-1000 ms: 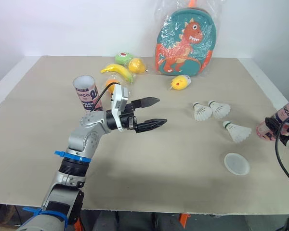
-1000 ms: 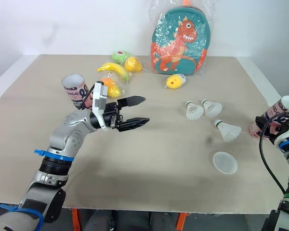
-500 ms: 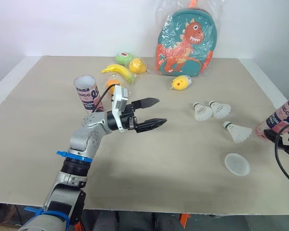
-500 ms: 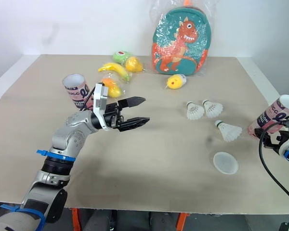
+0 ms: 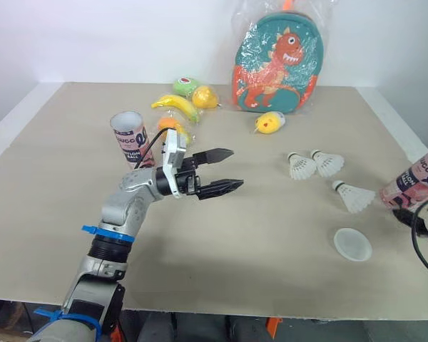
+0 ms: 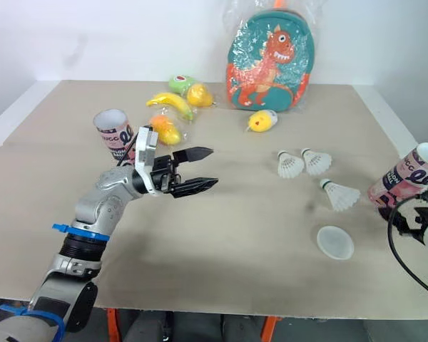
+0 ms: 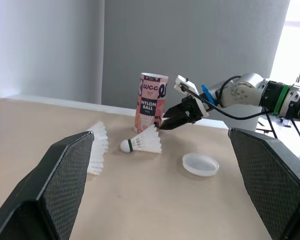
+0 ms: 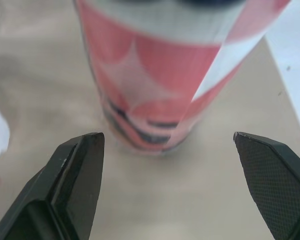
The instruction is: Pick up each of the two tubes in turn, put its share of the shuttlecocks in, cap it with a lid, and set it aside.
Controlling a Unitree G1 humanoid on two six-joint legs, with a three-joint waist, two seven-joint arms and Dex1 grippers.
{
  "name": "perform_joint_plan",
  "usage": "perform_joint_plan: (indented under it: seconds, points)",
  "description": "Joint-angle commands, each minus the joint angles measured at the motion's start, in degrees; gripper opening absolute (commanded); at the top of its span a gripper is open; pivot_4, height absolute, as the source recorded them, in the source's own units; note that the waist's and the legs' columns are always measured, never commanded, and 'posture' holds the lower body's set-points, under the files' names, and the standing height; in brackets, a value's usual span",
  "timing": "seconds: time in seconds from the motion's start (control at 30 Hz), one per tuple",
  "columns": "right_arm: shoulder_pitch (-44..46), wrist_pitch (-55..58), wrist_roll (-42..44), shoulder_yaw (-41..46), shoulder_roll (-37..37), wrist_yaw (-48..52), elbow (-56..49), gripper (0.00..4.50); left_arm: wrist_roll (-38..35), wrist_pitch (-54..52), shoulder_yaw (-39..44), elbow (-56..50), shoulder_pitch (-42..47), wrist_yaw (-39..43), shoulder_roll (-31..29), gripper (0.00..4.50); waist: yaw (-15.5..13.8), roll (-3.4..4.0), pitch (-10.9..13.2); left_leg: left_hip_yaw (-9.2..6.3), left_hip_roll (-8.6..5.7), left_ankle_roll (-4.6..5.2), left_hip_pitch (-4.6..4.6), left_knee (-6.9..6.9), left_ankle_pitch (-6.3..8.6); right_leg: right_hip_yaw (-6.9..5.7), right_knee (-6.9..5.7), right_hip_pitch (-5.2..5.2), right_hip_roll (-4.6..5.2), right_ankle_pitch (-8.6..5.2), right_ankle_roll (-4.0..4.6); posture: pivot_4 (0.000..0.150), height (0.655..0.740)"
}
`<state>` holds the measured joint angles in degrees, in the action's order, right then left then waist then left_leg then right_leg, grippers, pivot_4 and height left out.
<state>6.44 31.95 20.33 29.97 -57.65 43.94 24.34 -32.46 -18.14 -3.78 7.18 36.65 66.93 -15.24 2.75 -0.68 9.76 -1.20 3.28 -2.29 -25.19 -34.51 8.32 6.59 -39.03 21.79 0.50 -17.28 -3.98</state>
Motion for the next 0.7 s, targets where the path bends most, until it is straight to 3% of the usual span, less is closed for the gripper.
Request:
perform_joint_plan:
  seconds: [0.03, 0.1, 0.17, 0.37, 0.5, 0.7]
  points:
    - [-9.9, 1.9, 3.9, 6.6, -3.8, 10.5, -13.2, 4.41, 1.9, -0.7, -0.8, -4.9, -4.7, 2.8, -6.0, 4.5, 0.0, 0.13, 0.0, 0.0, 0.0, 0.0, -0.01, 0.01, 0.01, 0.0, 0.0, 0.01, 0.0, -0.01, 0.01, 0.15, 0.74]
    - [-16.8, 1.1, 4.4, 10.2, -4.0, 14.7, -22.0, 4.41, 3.4, -0.9, -2.0, -7.1, -9.0, 4.1, -10.0, 4.5, 0.2, 0.18, -0.1, 0.01, 0.01, -0.01, 0.05, 0.05, 0.07, 0.01, 0.01, -0.02, 0.0, -0.14, -0.04, 0.15, 0.74]
    - [-18.2, 2.5, 5.5, 12.7, -4.0, 14.5, -28.4, 4.41, 2.5, -2.4, -0.8, -9.5, -11.8, 2.1, -11.3, 4.5, 0.5, 0.16, 0.0, 0.01, 0.04, -0.05, 0.11, 0.06, 0.11, 0.01, 0.0, -0.04, -0.01, -0.18, -0.03, 0.15, 0.74]
    - [-10.8, 10.3, 19.0, 12.2, -2.3, 12.8, -48.9, 4.41, -0.9, -7.2, 5.9, -16.9, -19.9, -6.3, -13.3, 4.5, 0.5, -0.2, 0.2, -0.04, 0.09, -0.04, 0.15, -0.12, -0.09, -0.02, 0.0, -0.14, -0.01, 0.04, 0.17, 0.15, 0.74]
    - [0.1, 12.5, 27.7, -1.9, 2.5, 7.6, -58.2, 4.41, -2.1, -7.9, 13.0, -21.7, -27.2, -14.9, -12.7, 4.5, 0.3, -0.63, 0.3, -0.04, 0.1, -0.06, 0.15, -0.14, -0.19, -0.01, 0.02, -0.19, 0.01, 0.06, 0.22, 0.15, 0.74]
    - [12.7, 7.3, 19.3, -21.3, 14.6, 2.6, -50.9, 4.41, 5.4, 2.8, 19.6, -18.4, -31.2, -30.8, -6.1, 4.5, -0.2, -0.91, 0.5, -0.01, 0.15, -0.08, 0.01, -0.09, -0.17, -0.01, 0.11, -0.05, 0.01, 0.16, 0.07, 0.15, 0.74]
